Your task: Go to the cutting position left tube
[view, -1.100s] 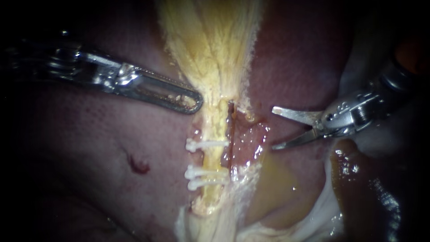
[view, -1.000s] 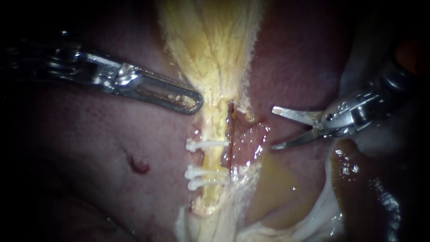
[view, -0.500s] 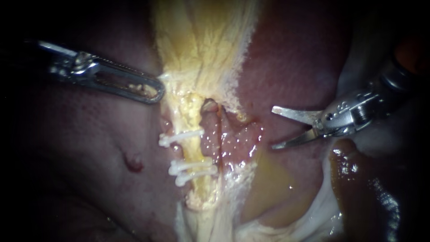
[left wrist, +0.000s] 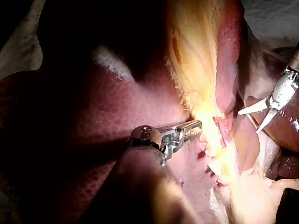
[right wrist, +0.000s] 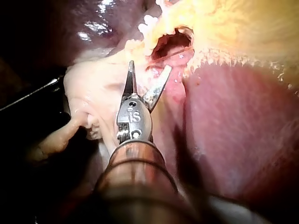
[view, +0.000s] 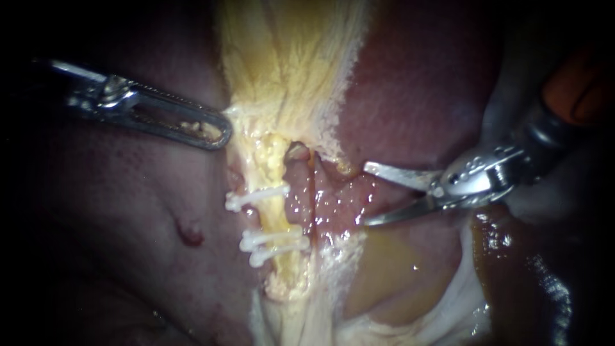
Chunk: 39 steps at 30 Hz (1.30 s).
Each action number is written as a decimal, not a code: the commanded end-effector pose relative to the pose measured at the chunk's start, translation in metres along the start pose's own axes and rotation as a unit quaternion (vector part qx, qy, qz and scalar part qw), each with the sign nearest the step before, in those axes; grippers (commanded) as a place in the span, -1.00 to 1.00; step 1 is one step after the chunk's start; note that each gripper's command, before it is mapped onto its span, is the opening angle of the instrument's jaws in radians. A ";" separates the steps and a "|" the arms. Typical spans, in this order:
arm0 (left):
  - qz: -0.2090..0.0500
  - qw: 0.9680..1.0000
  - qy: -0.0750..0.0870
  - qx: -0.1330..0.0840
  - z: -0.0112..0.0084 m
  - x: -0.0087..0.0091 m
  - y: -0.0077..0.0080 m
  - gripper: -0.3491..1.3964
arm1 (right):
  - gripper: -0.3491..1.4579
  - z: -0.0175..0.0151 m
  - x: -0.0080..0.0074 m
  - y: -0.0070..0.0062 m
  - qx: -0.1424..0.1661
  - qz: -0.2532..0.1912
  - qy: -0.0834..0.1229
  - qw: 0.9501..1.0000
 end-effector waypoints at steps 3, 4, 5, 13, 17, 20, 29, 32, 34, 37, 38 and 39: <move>0.000 1.000 0.000 -0.001 0.0002 0.0000 0.0000 -1.00 | 0.98 0.0019 0.0005 -0.0007 0.020 0.008 0.002 1.000; 0.000 1.000 0.000 -0.001 0.0002 0.0000 0.0000 -1.00 | 0.98 0.0025 0.0005 -0.0008 0.027 0.011 0.000 1.000; 0.000 1.000 0.000 -0.001 0.0003 0.0000 0.0000 -1.00 | 0.98 0.0032 0.0005 -0.0008 0.036 0.013 -0.004 0.999; 0.000 1.000 -0.001 -0.001 0.0003 0.0000 0.0000 -1.00 | 0.96 0.0077 -0.0022 -0.0004 0.069 0.021 -0.041 0.997; 0.000 1.000 -0.001 -0.001 0.0003 0.0000 -0.0002 -1.00 | 0.96 0.0090 -0.0038 0.0008 0.073 0.023 -0.049 0.996; 0.000 1.000 -0.001 -0.001 0.0003 0.0000 -0.0002 -1.00 | 0.96 0.0093 -0.0045 0.0017 0.073 0.024 -0.051 0.996; 0.000 1.000 -0.001 -0.002 0.0004 0.0000 -0.0003 -1.00 | 0.96 0.0096 -0.0050 0.0027 0.094 0.031 -0.055 0.994; -0.001 1.000 -0.001 -0.002 0.0004 -0.0001 -0.0003 -1.00 | 0.96 0.0098 -0.0046 0.0024 0.103 0.029 -0.055 0.993; -0.001 1.000 -0.001 -0.002 0.0004 -0.0001 -0.0003 -1.00 | 0.96 0.0100 -0.0042 0.0021 0.112 0.028 -0.053 0.992; -0.001 1.000 -0.001 -0.002 0.0005 -0.0001 -0.0004 -1.00 | 0.94 0.0104 -0.0036 0.0018 0.124 0.034 -0.046 0.991; -0.001 1.000 -0.001 -0.002 0.0005 -0.0001 -0.0004 -1.00 | 0.94 0.0106 -0.0034 0.0017 0.128 0.034 -0.043 0.990; -0.001 1.000 -0.001 -0.002 0.0005 -0.0001 -0.0004 -1.00 | 0.94 0.0107 -0.0032 0.0016 0.131 0.035 -0.040 0.990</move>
